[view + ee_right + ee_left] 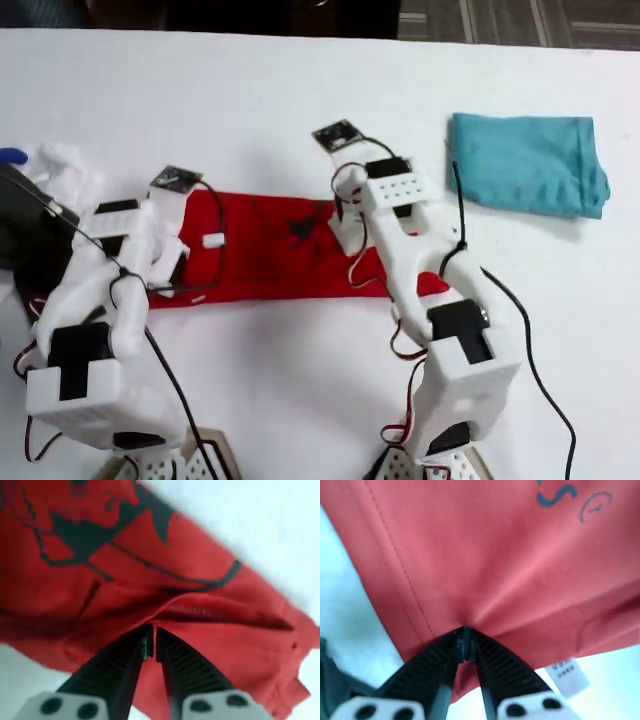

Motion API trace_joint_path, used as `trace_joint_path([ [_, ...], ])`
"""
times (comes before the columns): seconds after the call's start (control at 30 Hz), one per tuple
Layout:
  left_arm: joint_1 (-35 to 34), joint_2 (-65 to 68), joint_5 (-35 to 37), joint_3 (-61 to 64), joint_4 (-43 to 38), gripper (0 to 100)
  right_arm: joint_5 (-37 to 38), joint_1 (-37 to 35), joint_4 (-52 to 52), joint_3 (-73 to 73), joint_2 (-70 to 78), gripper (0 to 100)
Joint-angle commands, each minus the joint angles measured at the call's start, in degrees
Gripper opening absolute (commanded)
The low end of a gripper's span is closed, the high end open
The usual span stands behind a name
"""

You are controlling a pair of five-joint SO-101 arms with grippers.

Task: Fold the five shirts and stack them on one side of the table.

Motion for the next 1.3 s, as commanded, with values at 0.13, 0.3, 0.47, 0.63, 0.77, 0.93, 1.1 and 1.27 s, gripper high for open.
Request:
trace_joint_path([
  [0.13,-0.44,0.62,0.44,0.13,-2.64,3,-7.3,-0.57,-10.42,-2.64,0.22,1.9],
  [0.3,-0.44,0.62,0.44,0.13,-2.64,3,-9.14,0.66,-9.71,-3.16,-2.42,1.9],
  [0.47,-0.44,0.62,0.44,0.13,-2.64,3,-6.24,3.56,-0.4,-3.43,-9.36,1.9],
  [0.63,-0.44,0.62,0.44,0.13,-2.64,3,1.76,2.59,10.24,-3.16,-11.38,1.9],
  [0.77,-0.44,0.62,0.44,0.13,-2.64,3,3.52,-0.84,12.79,-2.02,-10.42,1.9],
  [0.93,-0.44,0.62,0.44,0.13,-2.64,3,1.76,-4.97,7.69,-2.2,-6.9,1.9],
  [1.1,-0.44,0.62,0.44,0.13,-2.64,3,-3.69,-5.05,-0.22,-2.29,-1.19,1.9],
  [1.27,-0.44,0.62,0.44,0.13,-2.64,3,-5.01,-4.79,-6.29,-2.29,3.03,1.9],
])
